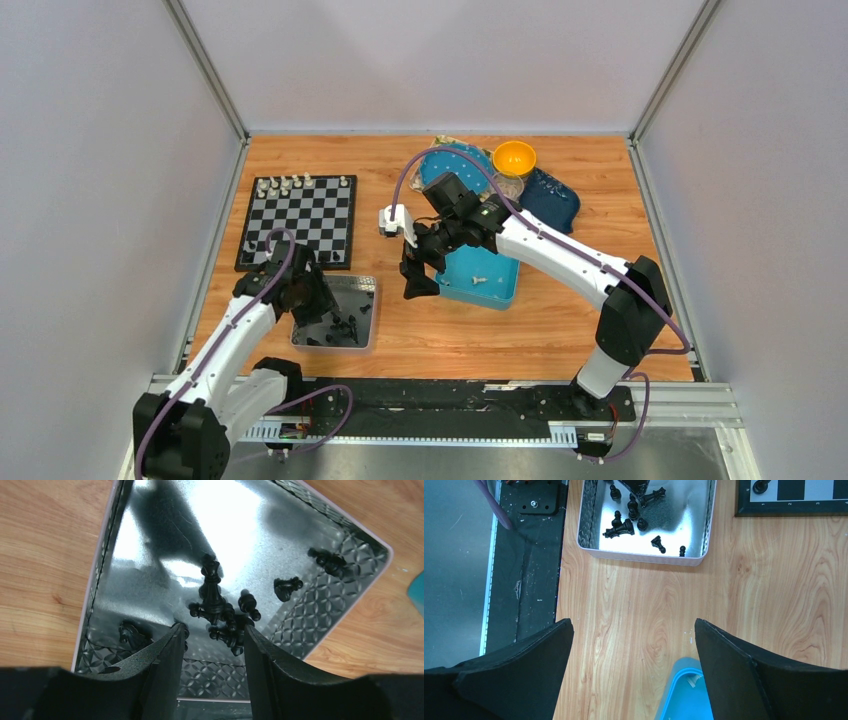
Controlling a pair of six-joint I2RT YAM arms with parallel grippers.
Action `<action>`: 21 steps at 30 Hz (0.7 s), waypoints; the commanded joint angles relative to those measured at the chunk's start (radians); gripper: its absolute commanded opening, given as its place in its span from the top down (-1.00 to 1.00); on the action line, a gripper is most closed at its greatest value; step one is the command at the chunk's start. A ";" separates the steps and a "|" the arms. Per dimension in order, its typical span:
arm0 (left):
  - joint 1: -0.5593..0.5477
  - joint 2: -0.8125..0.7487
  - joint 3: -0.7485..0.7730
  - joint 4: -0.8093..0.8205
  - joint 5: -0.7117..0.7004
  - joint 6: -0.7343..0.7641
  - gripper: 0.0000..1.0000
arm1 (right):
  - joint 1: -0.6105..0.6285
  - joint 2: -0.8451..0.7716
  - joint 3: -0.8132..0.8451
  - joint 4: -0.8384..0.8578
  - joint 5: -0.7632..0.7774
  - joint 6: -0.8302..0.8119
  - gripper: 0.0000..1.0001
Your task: Set up the chess pieces on the board
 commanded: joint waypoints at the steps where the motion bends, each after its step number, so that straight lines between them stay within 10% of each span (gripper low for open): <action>1: -0.018 0.066 0.041 0.051 -0.042 0.022 -0.10 | 0.002 0.014 0.031 0.006 -0.004 0.023 -0.90; 21: -0.069 0.189 -0.016 0.212 -0.175 -0.038 0.21 | 0.000 0.021 0.027 0.015 0.011 0.035 -0.90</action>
